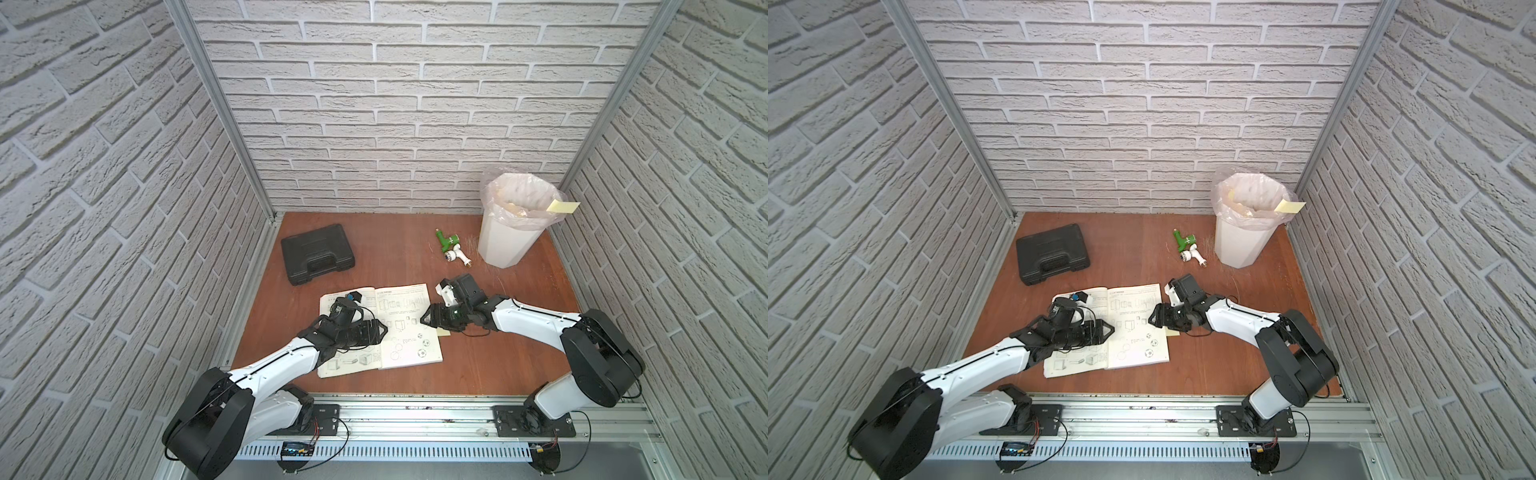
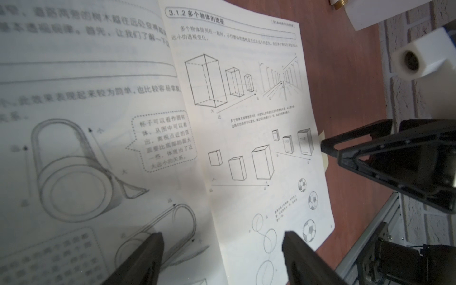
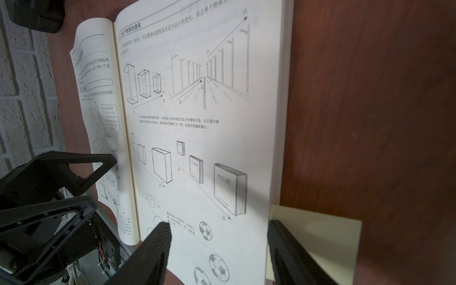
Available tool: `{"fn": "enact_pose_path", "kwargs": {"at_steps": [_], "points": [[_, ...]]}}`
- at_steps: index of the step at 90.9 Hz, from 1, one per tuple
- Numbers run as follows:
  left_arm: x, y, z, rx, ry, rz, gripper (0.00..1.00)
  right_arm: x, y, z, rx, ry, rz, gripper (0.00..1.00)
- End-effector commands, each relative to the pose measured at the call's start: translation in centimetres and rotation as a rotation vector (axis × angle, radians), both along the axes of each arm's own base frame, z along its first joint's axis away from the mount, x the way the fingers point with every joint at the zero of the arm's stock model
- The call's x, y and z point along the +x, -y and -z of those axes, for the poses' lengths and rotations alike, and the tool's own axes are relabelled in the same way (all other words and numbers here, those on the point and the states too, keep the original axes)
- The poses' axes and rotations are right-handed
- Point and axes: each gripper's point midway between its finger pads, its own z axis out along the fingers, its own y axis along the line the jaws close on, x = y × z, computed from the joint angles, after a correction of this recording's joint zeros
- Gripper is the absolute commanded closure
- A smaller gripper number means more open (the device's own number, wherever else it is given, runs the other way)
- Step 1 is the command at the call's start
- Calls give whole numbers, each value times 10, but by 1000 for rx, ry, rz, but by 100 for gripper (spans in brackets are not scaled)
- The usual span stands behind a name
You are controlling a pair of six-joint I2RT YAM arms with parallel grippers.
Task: Peel off the used sticky note
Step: Turn the page of the book at the center of the board.
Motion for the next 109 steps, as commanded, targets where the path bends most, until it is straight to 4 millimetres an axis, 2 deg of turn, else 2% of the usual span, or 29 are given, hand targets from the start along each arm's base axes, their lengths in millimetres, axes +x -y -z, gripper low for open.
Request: {"fn": "enact_pose_path", "kwargs": {"at_steps": [1, 25, 46, 63, 109], "points": [[-3, -5, 10, 13, -21, -11, 19, 0, -10, 2, 33, 6, -12, 32], [-4, -5, 12, 11, -24, -13, 19, -1, -17, -3, 60, 11, -22, 33], [-4, -5, 12, 11, -23, -12, 19, -3, -4, 3, -17, 18, -15, 33], [-3, -5, 12, 8, -21, -13, 19, -3, 1, 0, -32, 31, -8, 32], [-2, -4, 14, 7, -25, -11, 19, -3, 3, 3, -50, 26, -5, 32]]}}
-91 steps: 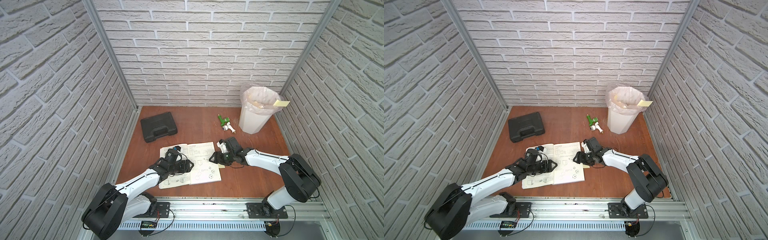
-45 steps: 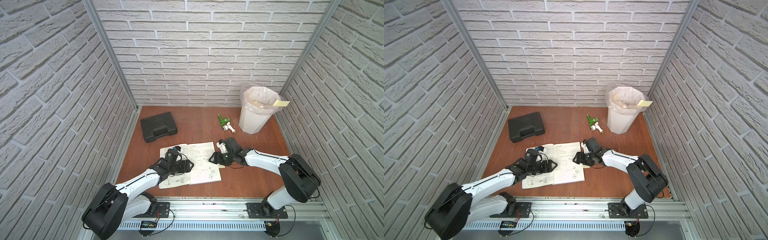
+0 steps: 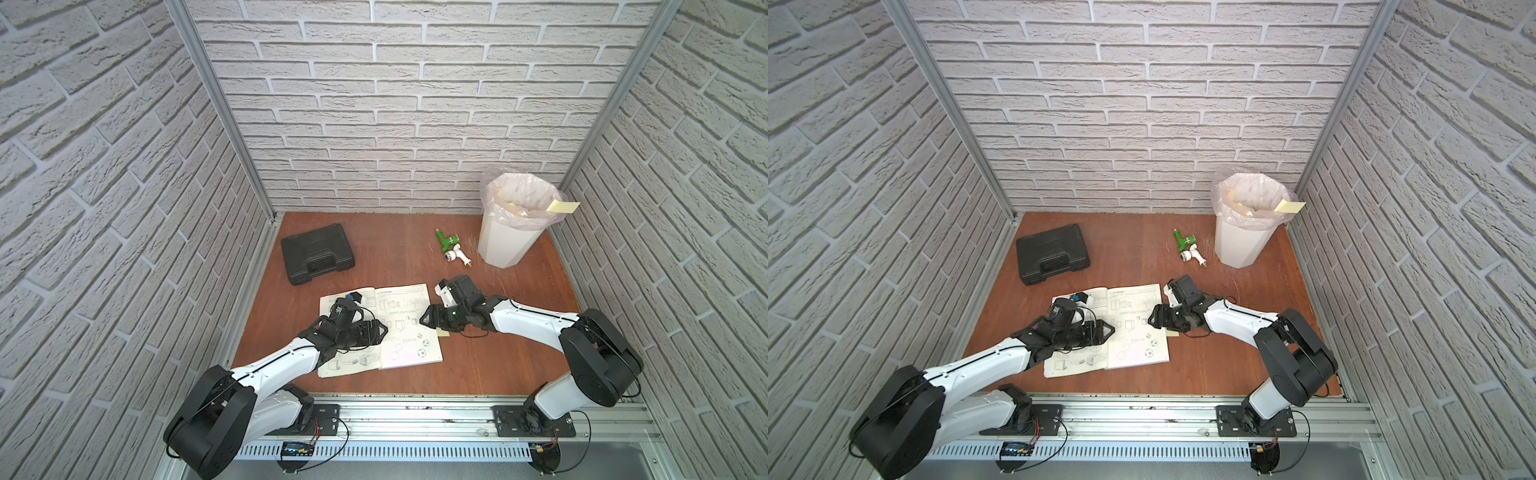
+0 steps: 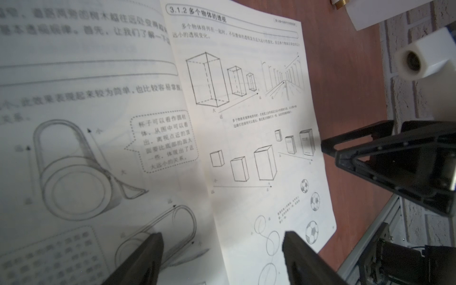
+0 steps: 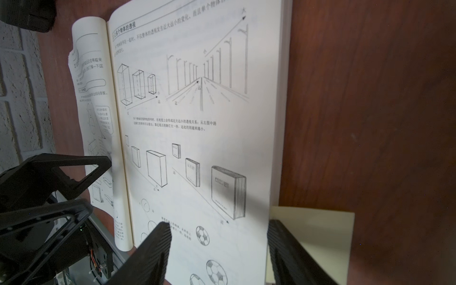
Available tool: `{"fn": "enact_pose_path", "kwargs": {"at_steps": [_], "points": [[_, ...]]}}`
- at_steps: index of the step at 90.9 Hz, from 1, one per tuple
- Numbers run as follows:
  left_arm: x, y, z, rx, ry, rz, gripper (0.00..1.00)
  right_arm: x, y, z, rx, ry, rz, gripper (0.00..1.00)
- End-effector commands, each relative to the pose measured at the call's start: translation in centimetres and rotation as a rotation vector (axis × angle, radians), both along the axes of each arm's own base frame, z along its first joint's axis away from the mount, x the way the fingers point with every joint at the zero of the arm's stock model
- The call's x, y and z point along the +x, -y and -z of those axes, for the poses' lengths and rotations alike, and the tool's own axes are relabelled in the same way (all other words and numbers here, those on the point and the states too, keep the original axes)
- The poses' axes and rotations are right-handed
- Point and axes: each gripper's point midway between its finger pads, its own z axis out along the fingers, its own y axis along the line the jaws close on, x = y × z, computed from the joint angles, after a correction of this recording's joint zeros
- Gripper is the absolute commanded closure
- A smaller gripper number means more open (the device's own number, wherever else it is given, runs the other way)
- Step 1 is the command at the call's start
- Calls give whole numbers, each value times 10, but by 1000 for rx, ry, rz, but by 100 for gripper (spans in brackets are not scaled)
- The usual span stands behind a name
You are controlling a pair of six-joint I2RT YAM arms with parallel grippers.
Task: Peel off the used sticky note
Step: Turn the page of the book at the center of the board.
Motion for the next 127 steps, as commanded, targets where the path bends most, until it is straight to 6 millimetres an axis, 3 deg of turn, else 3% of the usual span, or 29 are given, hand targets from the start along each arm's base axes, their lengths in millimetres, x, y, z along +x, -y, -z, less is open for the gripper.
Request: {"fn": "enact_pose_path", "kwargs": {"at_steps": [1, 84, 110, 127], "points": [[-3, -4, 11, 9, -27, -10, 19, -2, 2, -2, -11, 17, -12, 32], [-3, -3, 12, 3, -28, -11, 19, -3, -40, -27, 276, -11, -16, 35], [-4, -9, -6, -7, 6, -24, 19, -11, -71, -45, 327, -5, -76, 37], [-7, -33, -23, 6, 35, -82, 18, -15, -96, -57, 340, 6, -127, 40]]}}
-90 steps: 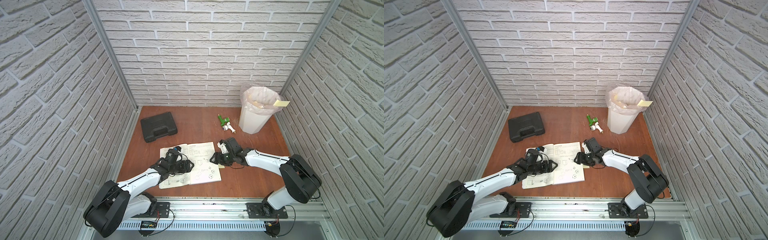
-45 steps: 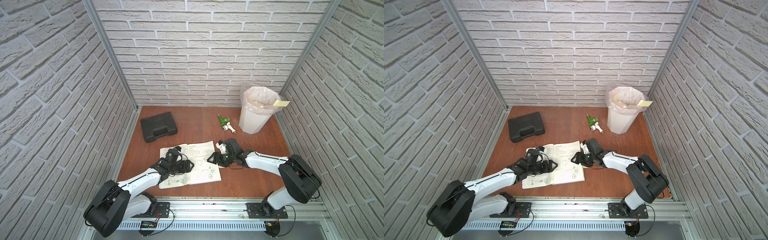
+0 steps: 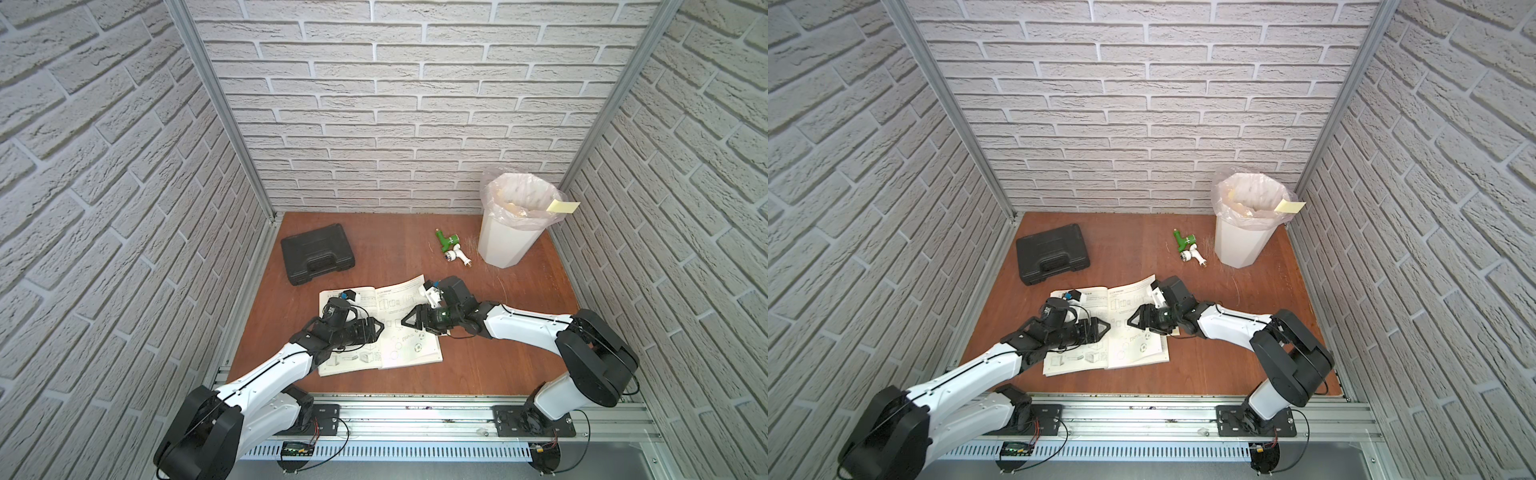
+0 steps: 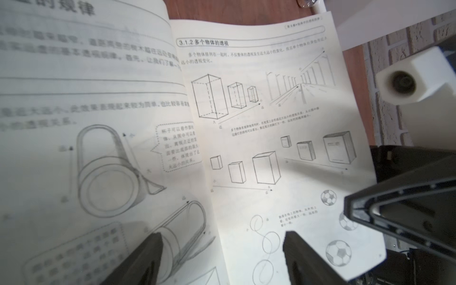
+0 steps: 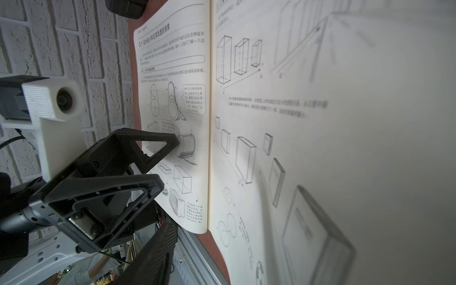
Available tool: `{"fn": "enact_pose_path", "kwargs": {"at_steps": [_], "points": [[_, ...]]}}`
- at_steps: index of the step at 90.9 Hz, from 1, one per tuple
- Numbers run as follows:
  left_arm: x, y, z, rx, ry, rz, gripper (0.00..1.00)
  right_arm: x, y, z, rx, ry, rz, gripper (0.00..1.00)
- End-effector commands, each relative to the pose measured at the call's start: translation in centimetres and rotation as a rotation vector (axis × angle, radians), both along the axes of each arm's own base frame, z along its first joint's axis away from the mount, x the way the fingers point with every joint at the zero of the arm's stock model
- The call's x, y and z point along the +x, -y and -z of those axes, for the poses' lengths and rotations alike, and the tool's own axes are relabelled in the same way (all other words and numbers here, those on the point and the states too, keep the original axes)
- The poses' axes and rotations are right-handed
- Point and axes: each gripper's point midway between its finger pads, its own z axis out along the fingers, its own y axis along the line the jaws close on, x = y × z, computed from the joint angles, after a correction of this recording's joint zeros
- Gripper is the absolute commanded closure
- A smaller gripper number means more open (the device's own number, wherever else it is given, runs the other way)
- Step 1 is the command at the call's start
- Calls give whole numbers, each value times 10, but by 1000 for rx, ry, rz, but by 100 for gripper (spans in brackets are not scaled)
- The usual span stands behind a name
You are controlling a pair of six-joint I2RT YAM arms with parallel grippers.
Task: Peel off the used sticky note
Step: Turn the page of the book at the center of the board.
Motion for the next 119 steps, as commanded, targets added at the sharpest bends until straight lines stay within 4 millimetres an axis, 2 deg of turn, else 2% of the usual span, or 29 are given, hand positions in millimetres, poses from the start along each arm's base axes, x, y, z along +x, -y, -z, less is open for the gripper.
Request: {"fn": "enact_pose_path", "kwargs": {"at_steps": [1, 11, 22, 39, 65, 68, 71, 77, 93, 106, 119], "points": [[-8, -18, -1, 30, -15, -36, 18, 2, -24, -17, 52, 33, -38, 40], [-12, -36, -14, 34, 12, -95, 18, 0, -40, -22, 60, 38, -64, 45], [-17, -52, -30, 17, 61, -153, 18, -3, -59, -27, 56, 45, -101, 46], [-24, -58, -56, -30, 156, -200, 18, -3, -92, -33, 49, 52, -160, 41], [-48, -79, -112, -68, 337, -290, 15, 4, -140, -22, 47, 29, -227, 37], [-50, -79, -118, -73, 354, -286, 14, 5, -146, -22, 50, 28, -236, 37], [-52, -78, -124, -80, 372, -277, 14, 6, -151, -11, 40, 10, -244, 37], [-54, -72, -134, -101, 400, -241, 13, 10, -160, -3, 39, -3, -252, 37], [-56, -54, -149, -162, 434, -135, 12, 17, -173, 6, 43, -18, -276, 36], [-55, -42, -151, -210, 451, -79, 12, 21, -179, 5, 89, -47, -319, 41], [-49, -31, -141, -243, 434, -42, 12, 31, -180, -1, 138, -58, -349, 42]]}}
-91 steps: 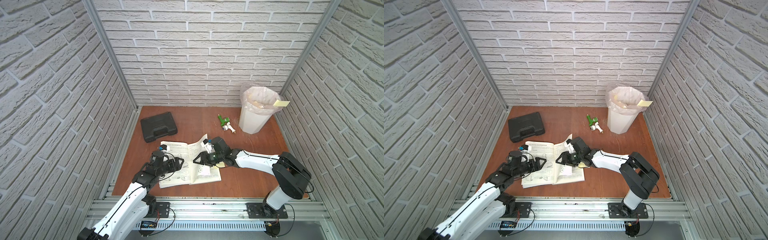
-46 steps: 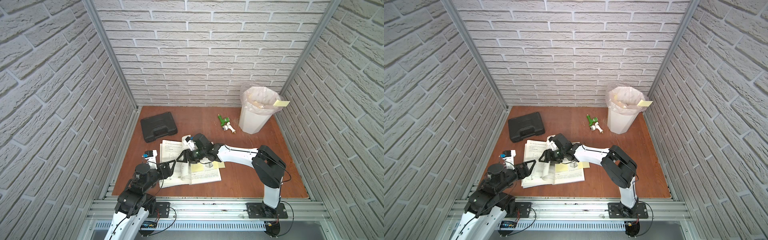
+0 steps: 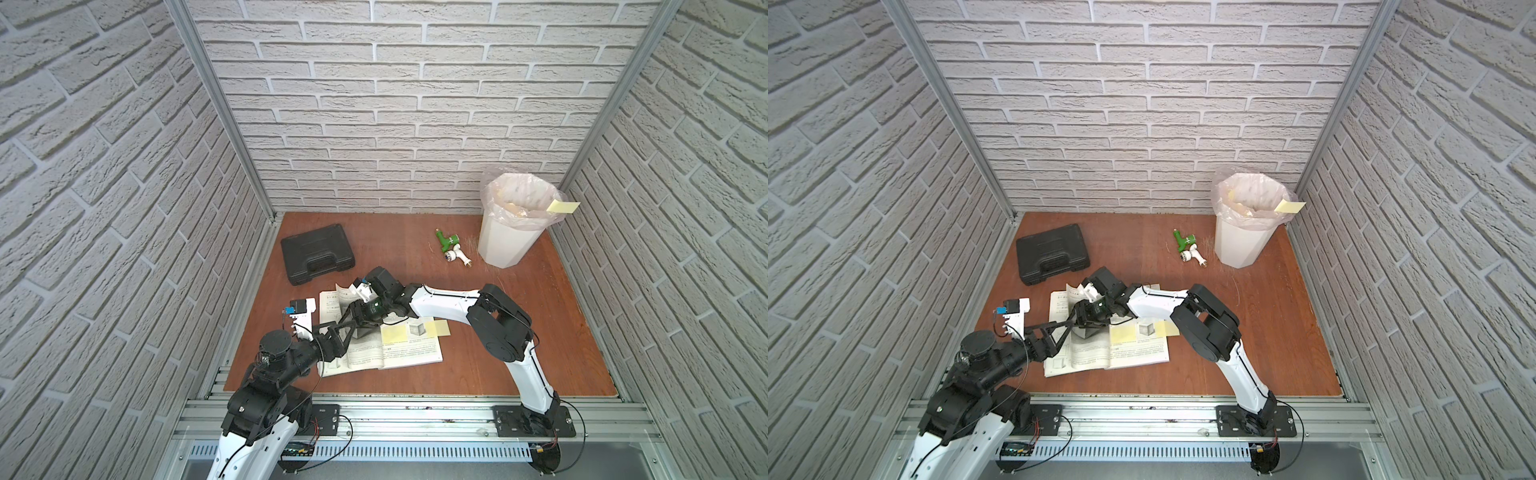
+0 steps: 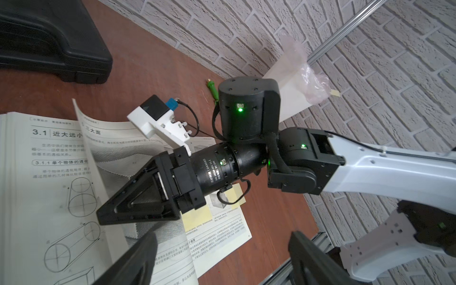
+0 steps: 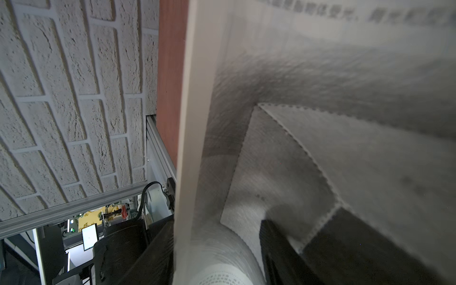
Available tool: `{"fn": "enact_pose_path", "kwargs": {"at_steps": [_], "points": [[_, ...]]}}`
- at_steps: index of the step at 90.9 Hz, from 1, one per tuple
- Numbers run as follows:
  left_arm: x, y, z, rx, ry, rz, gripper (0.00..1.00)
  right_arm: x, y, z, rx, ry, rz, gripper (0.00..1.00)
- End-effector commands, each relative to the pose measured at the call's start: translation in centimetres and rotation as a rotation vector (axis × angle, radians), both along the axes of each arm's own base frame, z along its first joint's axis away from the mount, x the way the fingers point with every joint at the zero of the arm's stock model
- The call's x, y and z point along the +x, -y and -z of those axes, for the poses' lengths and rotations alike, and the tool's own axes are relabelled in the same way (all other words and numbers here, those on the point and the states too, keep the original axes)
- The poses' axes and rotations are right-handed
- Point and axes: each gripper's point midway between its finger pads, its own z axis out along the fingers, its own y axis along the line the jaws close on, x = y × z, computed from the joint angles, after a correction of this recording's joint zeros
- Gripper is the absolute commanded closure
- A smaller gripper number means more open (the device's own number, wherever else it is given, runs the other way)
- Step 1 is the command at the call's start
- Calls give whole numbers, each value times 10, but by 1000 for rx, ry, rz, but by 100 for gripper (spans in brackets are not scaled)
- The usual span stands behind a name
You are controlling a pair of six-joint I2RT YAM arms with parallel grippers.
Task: Peel off the used sticky note
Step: Turn the page of the book at the center of the board.
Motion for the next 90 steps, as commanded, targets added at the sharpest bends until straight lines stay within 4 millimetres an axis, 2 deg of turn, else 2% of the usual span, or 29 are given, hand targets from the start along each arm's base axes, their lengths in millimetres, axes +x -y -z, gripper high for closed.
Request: {"fn": "enact_pose_path", "kwargs": {"at_steps": [1, 22, 43, 65, 90], "points": [[6, 14, -3, -33, 42, 66, 12, 6, -3, -13, 70, -8, -57, 42], [11, 32, 13, 2, 32, 119, 12, 21, -6, -26, 122, -18, -107, 42], [19, 50, 30, 27, 7, 154, 12, 41, -4, -32, 176, -26, -97, 48], [27, 67, 53, 75, -31, 184, 12, 53, -2, -28, 195, -41, -66, 58], [35, 91, 82, 159, -112, 215, 14, 57, -11, -23, 273, -104, -16, 62]]}}
